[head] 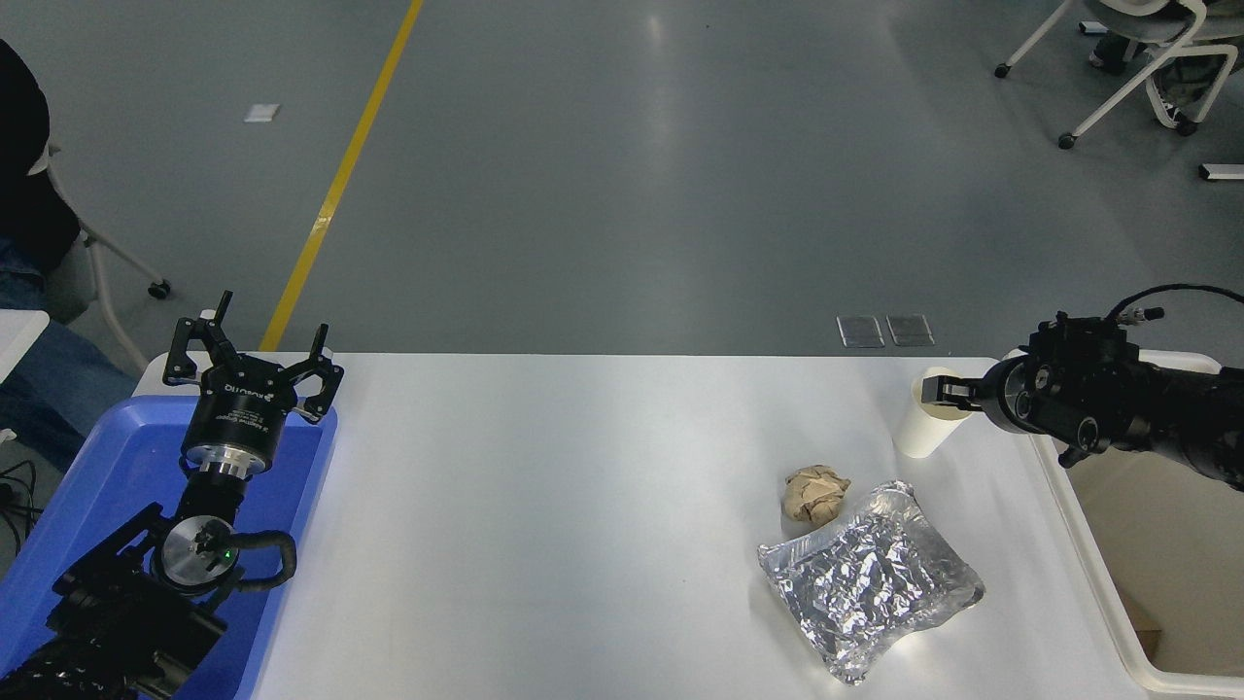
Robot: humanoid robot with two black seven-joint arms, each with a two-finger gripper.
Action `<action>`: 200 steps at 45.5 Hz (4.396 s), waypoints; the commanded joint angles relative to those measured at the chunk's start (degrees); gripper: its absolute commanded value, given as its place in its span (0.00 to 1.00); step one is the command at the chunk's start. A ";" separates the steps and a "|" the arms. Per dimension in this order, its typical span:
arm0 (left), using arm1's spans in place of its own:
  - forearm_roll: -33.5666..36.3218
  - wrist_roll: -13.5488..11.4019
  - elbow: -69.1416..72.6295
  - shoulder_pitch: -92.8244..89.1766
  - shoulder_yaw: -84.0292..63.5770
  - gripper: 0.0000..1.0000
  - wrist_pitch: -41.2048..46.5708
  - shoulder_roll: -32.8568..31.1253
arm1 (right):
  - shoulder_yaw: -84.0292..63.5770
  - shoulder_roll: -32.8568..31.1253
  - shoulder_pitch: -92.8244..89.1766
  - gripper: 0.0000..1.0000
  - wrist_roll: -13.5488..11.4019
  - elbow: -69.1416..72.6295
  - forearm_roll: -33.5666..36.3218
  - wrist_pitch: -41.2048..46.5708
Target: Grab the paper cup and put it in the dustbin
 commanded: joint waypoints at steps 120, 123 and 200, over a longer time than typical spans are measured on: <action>-0.01 0.00 0.01 0.09 0.00 1.00 0.00 0.00 | 14.85 -31.41 -2.61 0.00 12.56 -5.70 -7.29 15.11; -0.10 0.00 0.01 0.01 0.09 1.00 0.00 0.00 | 18.46 -29.83 -8.06 0.00 12.30 -8.33 -6.06 13.18; -0.01 0.09 0.01 0.01 0.09 1.00 0.00 0.00 | -19.85 -13.93 61.78 1.00 10.72 55.99 8.78 33.91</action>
